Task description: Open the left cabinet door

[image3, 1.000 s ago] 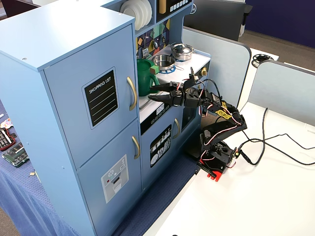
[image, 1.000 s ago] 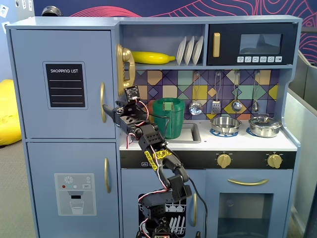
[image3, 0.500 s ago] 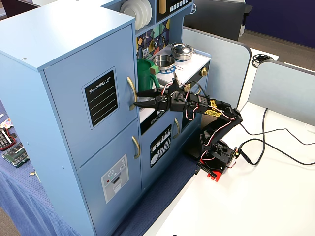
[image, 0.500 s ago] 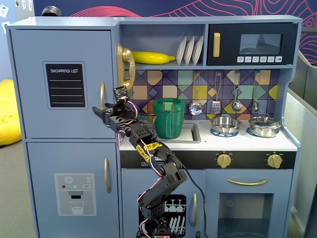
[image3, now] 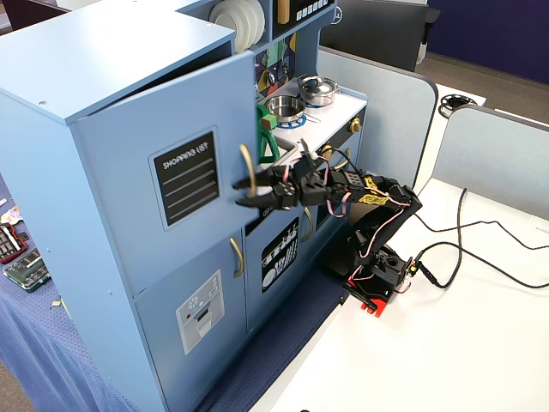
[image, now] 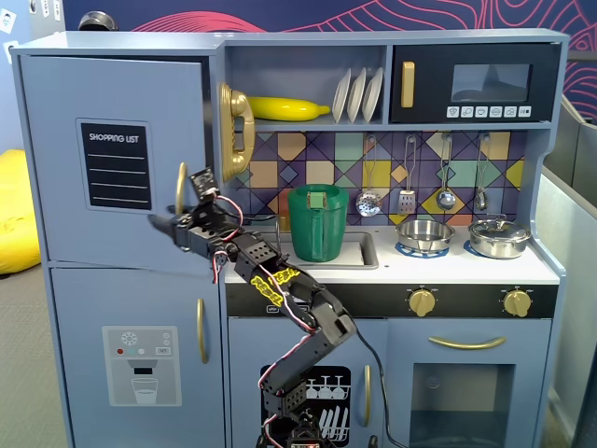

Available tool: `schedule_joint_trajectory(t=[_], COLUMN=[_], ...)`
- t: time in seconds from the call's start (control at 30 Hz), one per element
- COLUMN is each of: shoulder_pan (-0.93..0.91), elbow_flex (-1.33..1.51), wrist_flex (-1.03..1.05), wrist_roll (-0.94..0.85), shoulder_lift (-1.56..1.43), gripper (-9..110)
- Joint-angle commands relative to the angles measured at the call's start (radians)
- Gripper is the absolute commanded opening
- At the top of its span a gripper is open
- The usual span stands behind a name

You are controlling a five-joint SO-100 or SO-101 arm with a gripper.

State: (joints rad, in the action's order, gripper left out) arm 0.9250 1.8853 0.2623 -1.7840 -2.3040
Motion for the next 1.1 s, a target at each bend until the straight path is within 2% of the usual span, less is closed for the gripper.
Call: schedule_joint_trajectory(t=[0.0,0.27,0.57,0.73,0.87,1.07], shoulder_pan=[0.067,0.041,-0.098,-0.222,-0.255,-0.156], elbow_flex=[-0.009,0.06,0.137,0.137,0.137,0.144], wrist_flex=[0.06,0.175,0.239,0.146,0.046,-0.057], wrist_roll=[-0.052,-0.063,-0.028,0.043,0.069,0.032], shoulder_lift=[-0.115,-0.302,-0.453,-0.382,-0.301,-0.221], gripper=[6,5,2,0,0,0])
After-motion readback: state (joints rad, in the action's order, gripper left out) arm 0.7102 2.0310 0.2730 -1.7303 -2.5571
